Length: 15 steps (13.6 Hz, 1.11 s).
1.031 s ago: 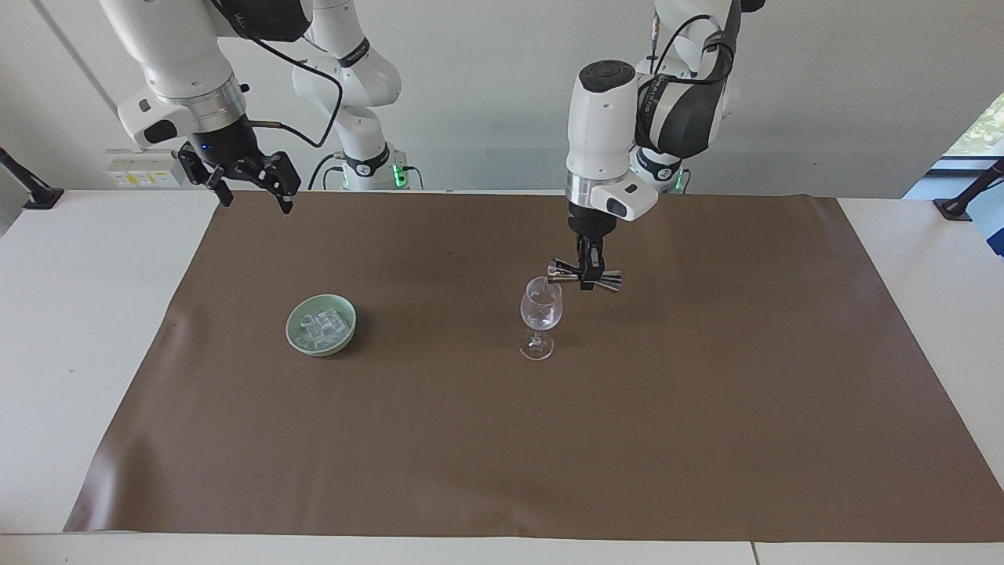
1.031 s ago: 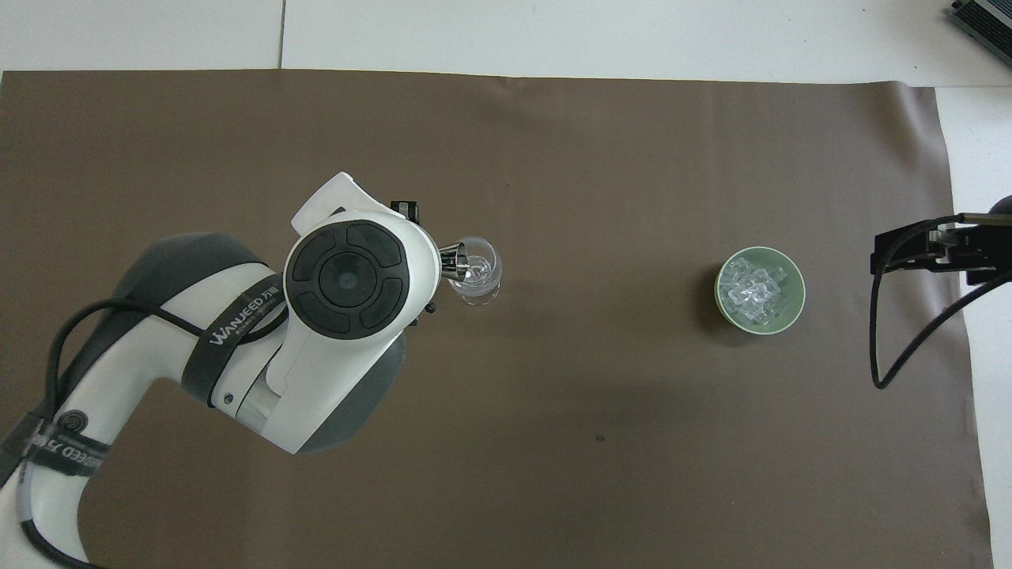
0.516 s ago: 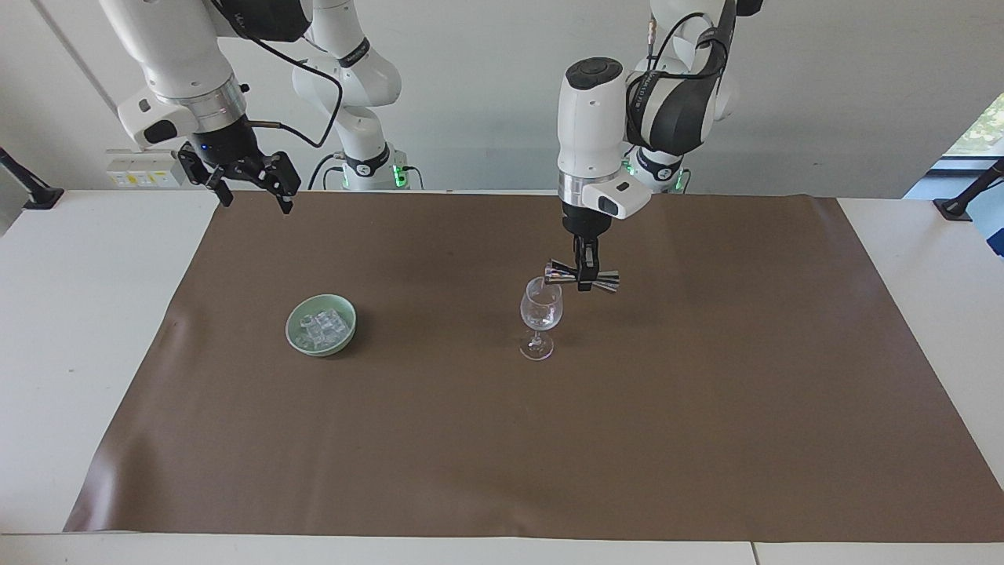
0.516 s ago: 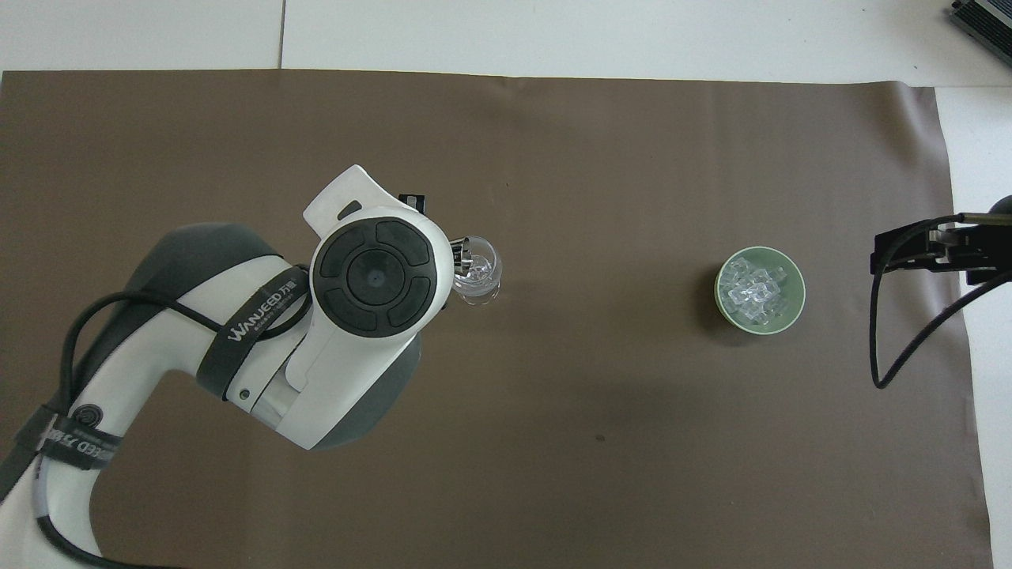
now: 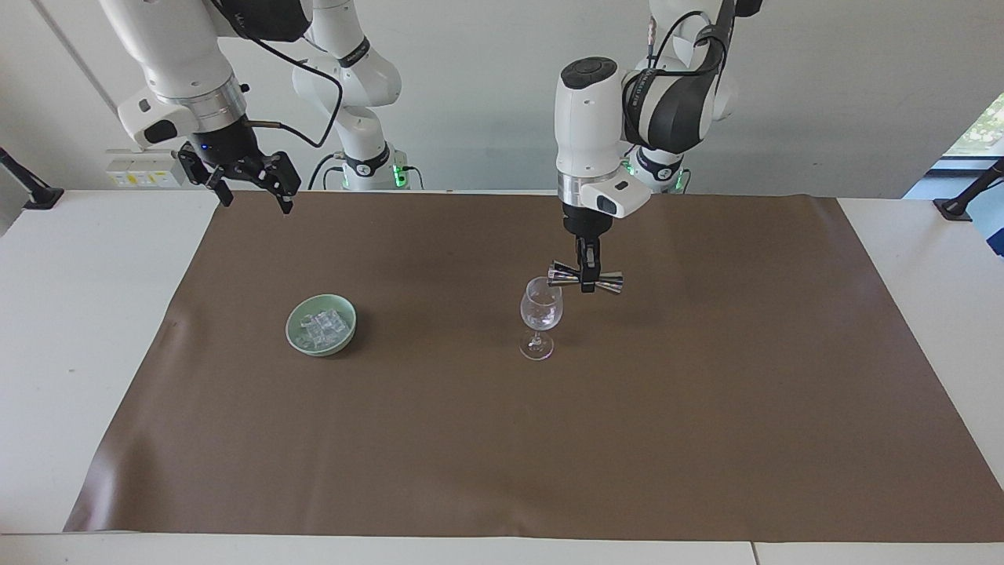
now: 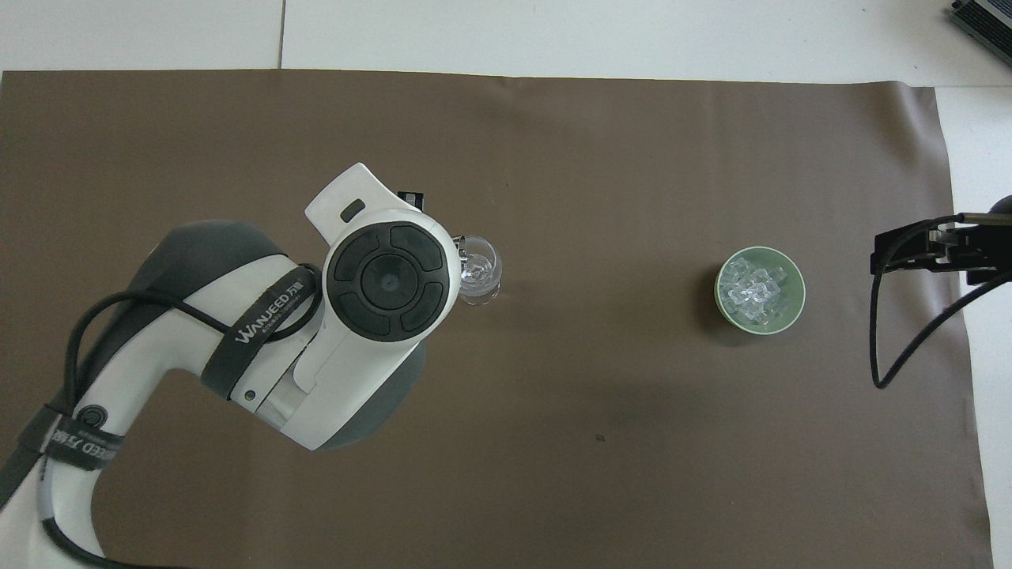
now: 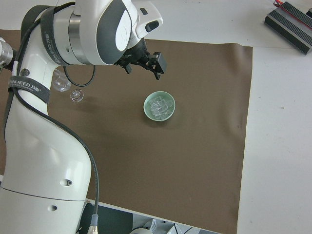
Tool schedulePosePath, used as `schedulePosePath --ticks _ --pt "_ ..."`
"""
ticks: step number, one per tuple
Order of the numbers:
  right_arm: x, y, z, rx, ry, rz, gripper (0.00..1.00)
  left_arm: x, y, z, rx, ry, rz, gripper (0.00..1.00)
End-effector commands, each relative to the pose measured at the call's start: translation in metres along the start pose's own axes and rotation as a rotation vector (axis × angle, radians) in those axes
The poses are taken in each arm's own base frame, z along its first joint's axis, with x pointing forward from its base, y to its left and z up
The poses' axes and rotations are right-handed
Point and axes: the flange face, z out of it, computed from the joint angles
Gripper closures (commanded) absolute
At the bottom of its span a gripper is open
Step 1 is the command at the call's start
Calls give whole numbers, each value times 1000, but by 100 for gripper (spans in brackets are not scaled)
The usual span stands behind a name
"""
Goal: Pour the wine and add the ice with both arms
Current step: 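Hold the jigger tipped over the glass with the left gripper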
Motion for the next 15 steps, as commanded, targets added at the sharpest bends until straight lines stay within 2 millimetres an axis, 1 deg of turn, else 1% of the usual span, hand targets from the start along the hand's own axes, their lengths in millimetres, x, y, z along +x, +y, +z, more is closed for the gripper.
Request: schedulePosePath --ticks 1,4,8,9,15 --pt "-2 2 -3 19 0 10 0 -7 0 -6 -5 34 3 100" --pt "-2 2 -3 19 0 11 0 -14 -3 -6 -7 33 16 100" --pt "-2 2 -3 19 0 11 0 -17 -3 -3 -9 44 25 100" --pt "-2 2 -4 19 2 11 0 -21 -5 -4 -11 43 33 100" --pt "-2 2 -3 19 0 11 0 -21 -6 -2 -8 44 34 100"
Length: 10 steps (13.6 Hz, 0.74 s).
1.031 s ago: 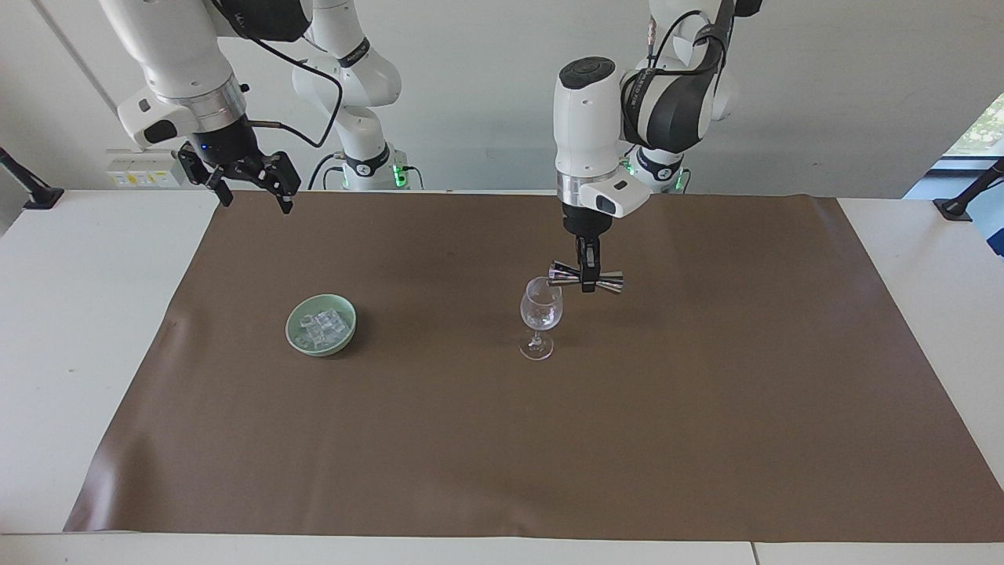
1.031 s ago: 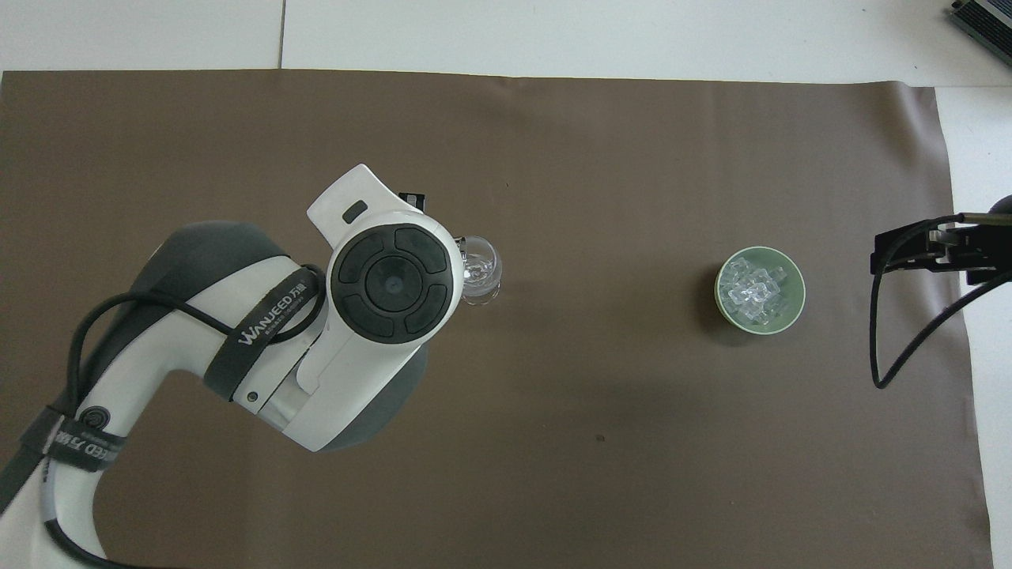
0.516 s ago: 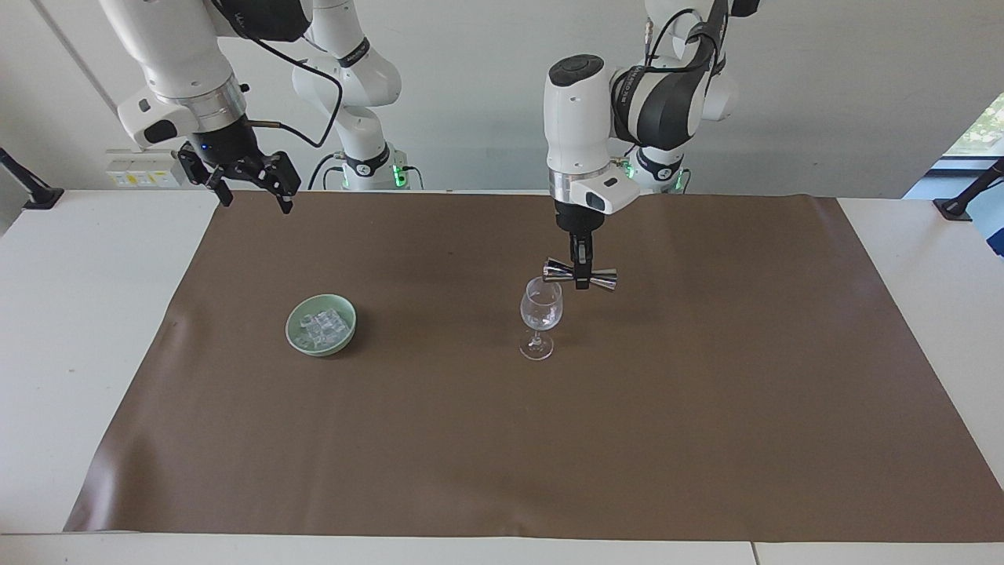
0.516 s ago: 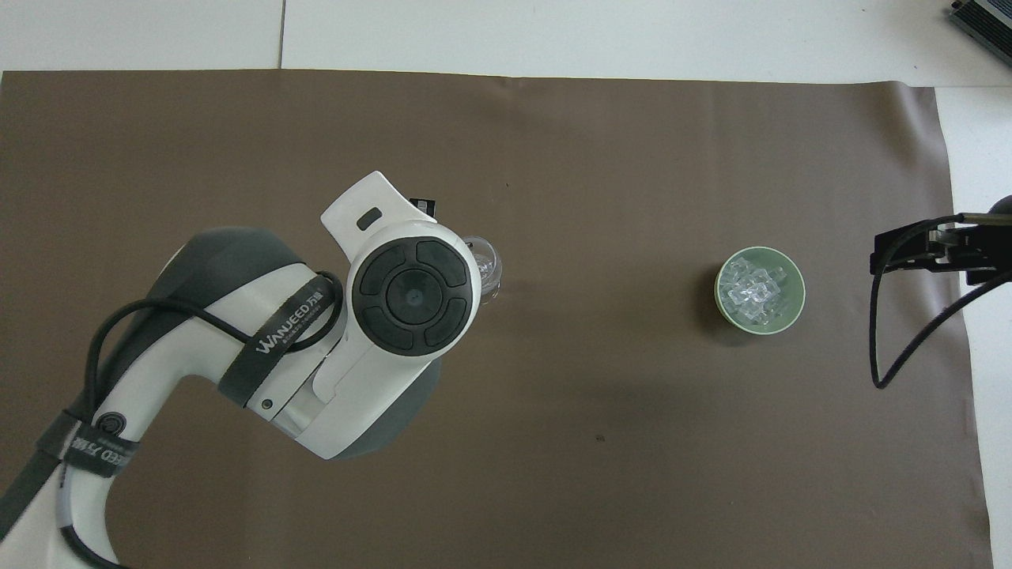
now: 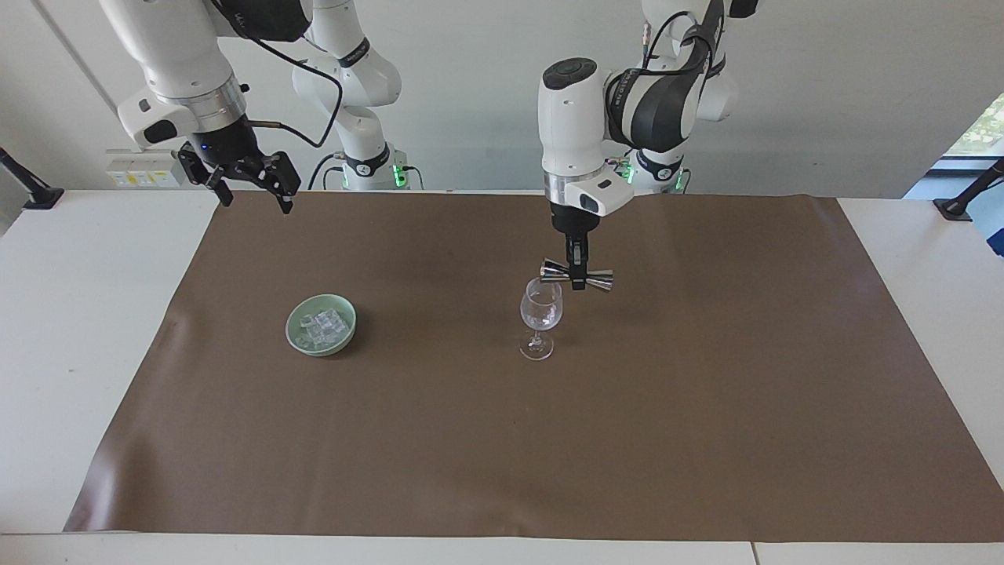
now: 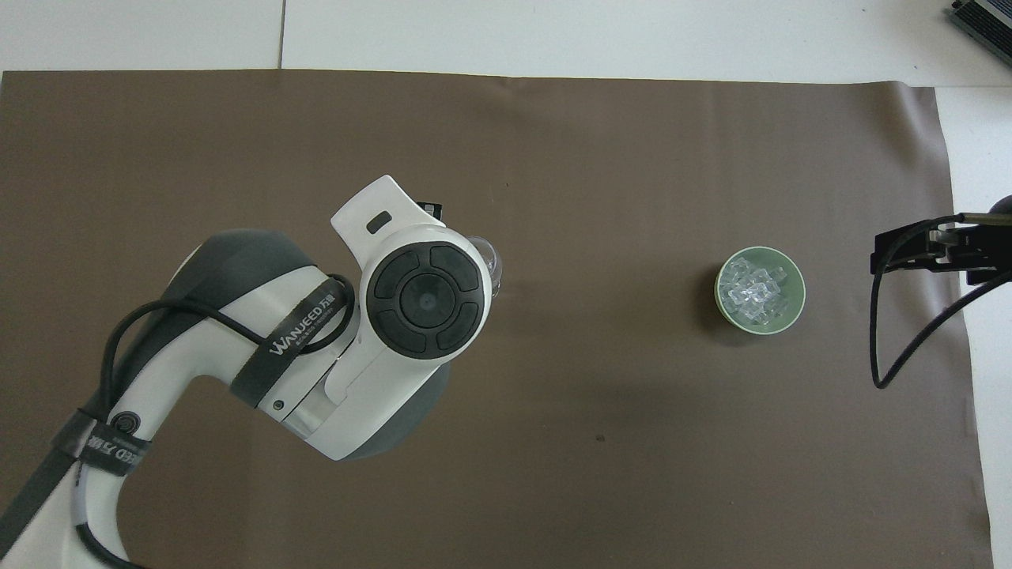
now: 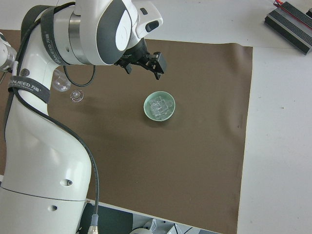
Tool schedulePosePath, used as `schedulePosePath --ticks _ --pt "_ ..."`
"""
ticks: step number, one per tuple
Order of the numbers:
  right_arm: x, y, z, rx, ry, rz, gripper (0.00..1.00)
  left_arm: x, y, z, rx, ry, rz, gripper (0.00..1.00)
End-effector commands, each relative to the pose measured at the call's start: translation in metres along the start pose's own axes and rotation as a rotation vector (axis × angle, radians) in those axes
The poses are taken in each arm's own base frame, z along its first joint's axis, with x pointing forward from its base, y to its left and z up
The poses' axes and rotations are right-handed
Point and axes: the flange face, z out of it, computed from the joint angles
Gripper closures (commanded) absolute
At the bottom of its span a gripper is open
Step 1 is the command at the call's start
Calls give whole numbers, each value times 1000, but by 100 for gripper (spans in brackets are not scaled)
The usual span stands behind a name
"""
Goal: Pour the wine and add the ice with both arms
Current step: 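Hold the jigger tipped over the glass with the left gripper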
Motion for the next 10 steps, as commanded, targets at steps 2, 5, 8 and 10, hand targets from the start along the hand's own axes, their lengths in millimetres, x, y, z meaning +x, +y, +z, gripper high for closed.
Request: schedulePosePath --ticks 2,5,8,10 --pt "-2 2 -3 18 0 11 0 -4 4 -5 -8 28 -7 100" --pt "-2 2 -3 19 0 11 0 -3 5 -5 -10 28 -9 100" --pt "-4 -2 -4 18 -4 1 0 -3 6 -6 -14 27 -10 100" --pt "-2 -1 -4 18 2 0 0 0 8 -5 -11 28 -15 100"
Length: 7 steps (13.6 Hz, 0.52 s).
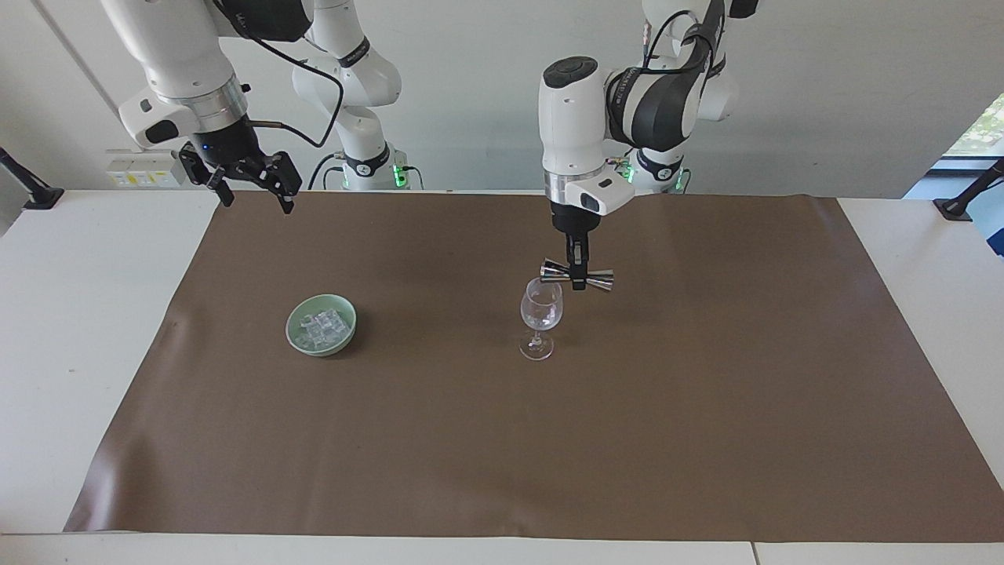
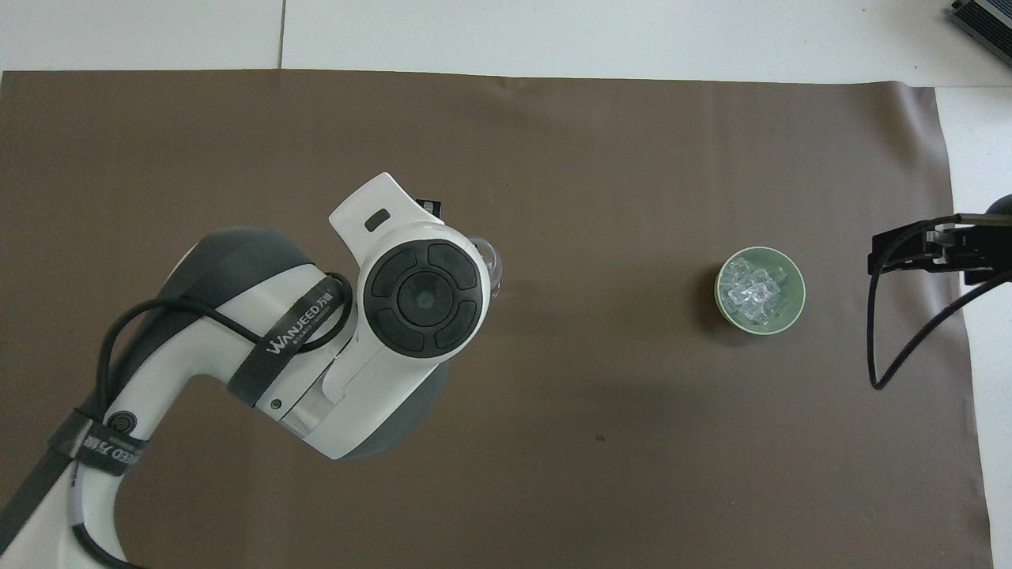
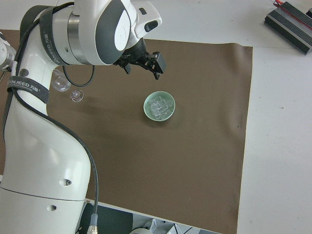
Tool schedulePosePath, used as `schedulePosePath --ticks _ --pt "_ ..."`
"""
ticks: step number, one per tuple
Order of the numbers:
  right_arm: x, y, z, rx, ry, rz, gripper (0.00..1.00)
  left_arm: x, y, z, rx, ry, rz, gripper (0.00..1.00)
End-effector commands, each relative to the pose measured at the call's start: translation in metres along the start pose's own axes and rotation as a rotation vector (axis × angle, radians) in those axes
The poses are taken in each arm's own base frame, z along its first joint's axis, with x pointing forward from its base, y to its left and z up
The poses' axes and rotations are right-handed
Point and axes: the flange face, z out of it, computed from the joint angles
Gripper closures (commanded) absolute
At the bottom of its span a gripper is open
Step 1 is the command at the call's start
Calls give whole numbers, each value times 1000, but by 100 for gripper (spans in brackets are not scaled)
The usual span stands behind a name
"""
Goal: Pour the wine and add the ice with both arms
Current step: 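Hold the jigger tipped over the glass with the left gripper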
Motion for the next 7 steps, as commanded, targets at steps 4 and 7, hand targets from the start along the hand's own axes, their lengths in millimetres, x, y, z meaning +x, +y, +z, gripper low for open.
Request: schedulePosePath --ticks 4,7 --pt "-2 3 -2 19 0 7 0 13 9 -8 -10 13 -36 100" --pt "-1 3 -1 20 12 -11 0 51 18 -28 40 -99 -127 100"
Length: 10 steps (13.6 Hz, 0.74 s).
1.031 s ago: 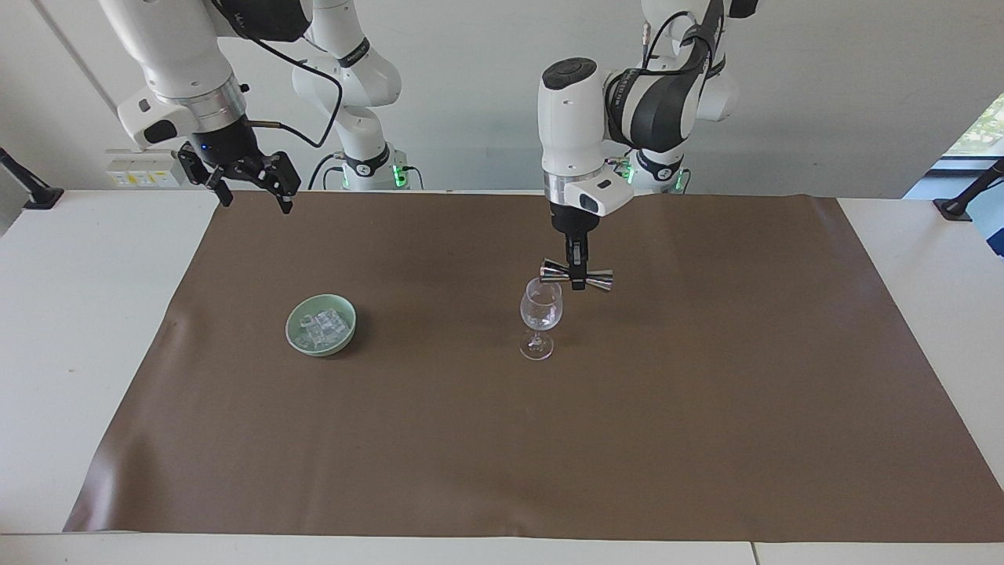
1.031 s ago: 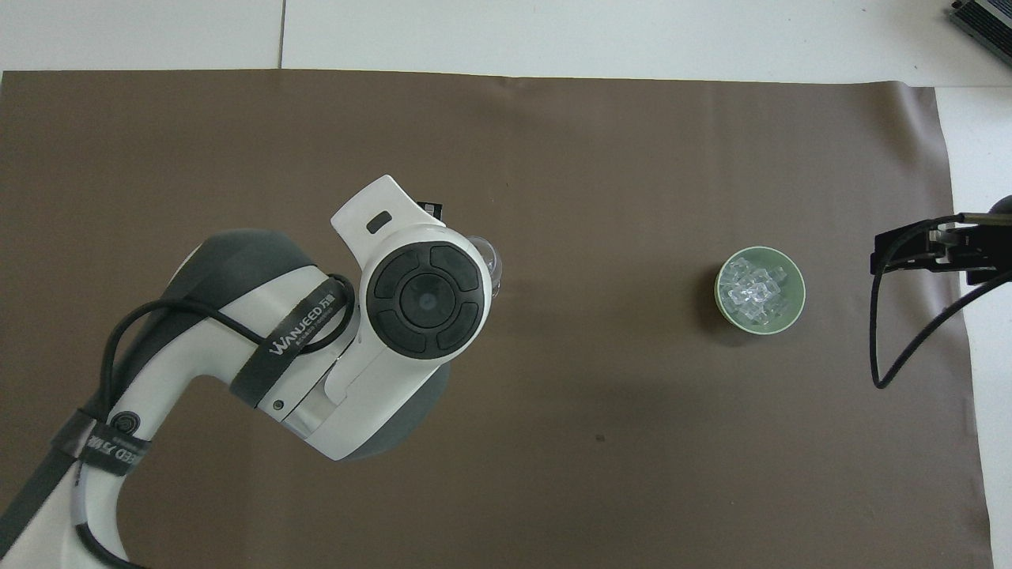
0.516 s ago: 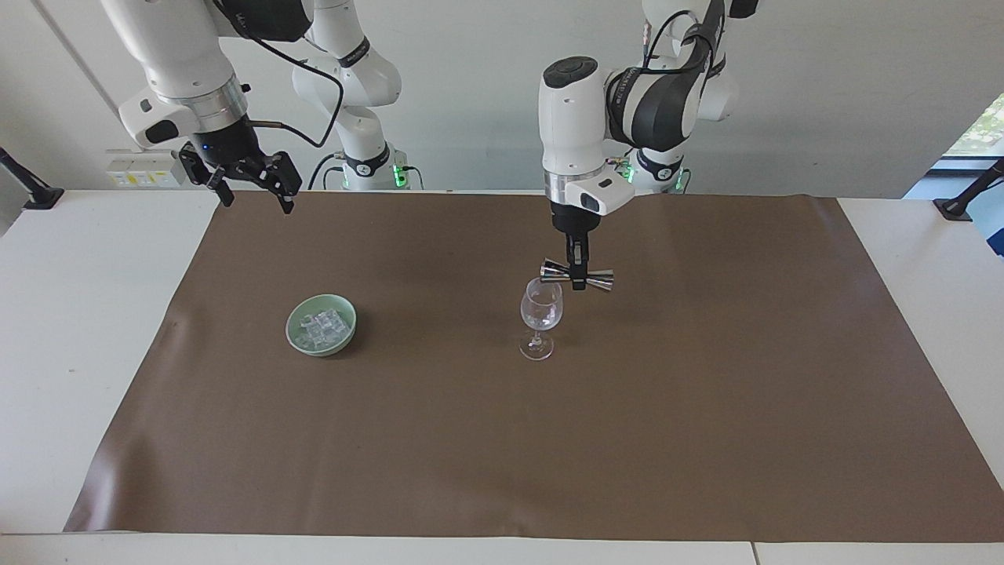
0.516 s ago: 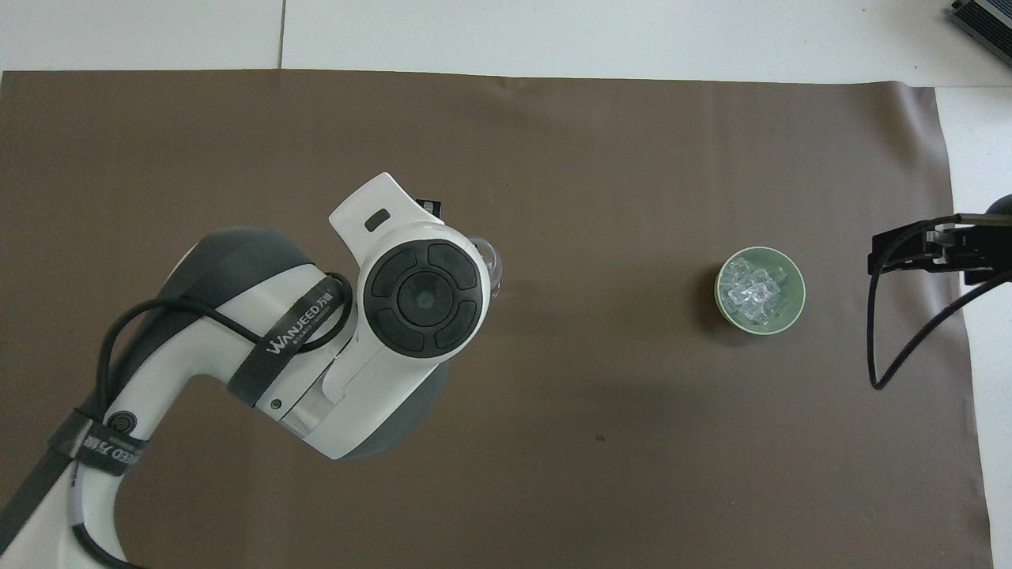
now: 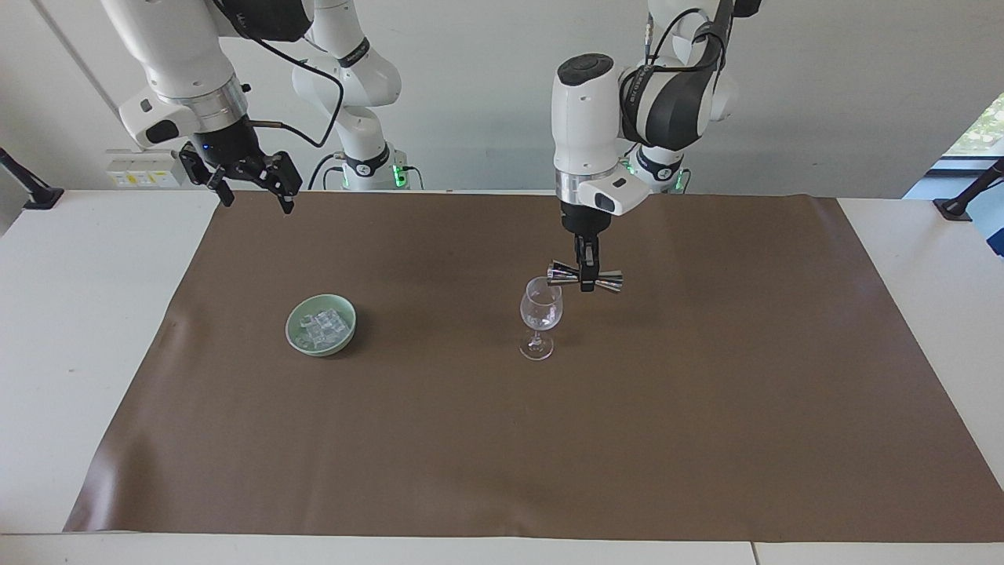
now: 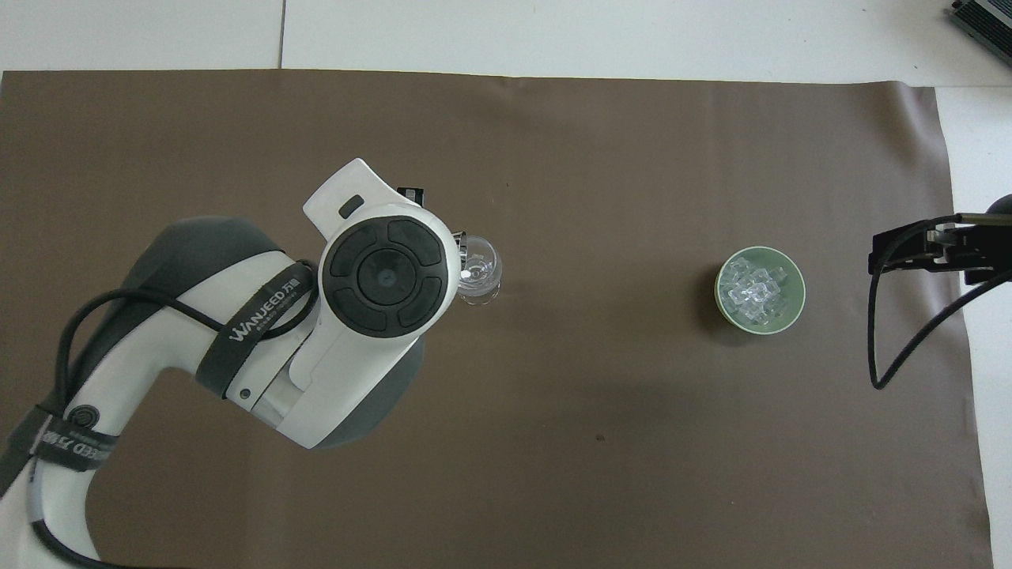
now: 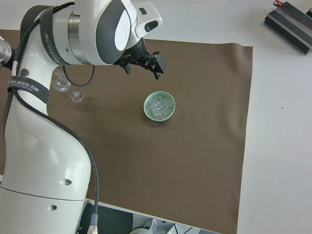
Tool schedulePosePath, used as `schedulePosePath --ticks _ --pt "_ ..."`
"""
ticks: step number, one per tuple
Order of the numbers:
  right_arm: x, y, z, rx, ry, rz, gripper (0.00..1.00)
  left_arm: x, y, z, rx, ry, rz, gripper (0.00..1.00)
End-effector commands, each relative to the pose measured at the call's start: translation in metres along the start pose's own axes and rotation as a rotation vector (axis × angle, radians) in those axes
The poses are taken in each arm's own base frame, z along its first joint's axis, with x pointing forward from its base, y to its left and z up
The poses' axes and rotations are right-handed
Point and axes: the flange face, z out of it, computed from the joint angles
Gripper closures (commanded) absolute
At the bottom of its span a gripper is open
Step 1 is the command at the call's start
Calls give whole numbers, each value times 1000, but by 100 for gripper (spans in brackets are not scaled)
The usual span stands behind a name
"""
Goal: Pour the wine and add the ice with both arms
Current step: 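Carry the jigger back with the left gripper while the right gripper reaches the ice cup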
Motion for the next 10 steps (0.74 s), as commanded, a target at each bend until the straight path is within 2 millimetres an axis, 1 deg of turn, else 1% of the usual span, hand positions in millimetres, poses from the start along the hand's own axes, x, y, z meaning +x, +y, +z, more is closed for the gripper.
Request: schedulePosePath --ticks 1,4,6,7,9,10 --pt "0 2 -2 22 28 -11 0 34 7 -25 44 -80 -63 100" --pt "0 2 3 22 36 -24 0 76 14 -26 136 -170 -117 100" --pt "1 2 12 20 18 -52 0 113 20 -23 214 -246 -131 100" --pt "3 2 17 21 22 -54 0 133 23 -18 243 -289 -145 100" --pt "8 0 34 22 33 -79 0 169 22 -7 273 -382 -170 100" --pt "10 0 47 22 39 -81 0 191 19 0 288 -430 -177 100"
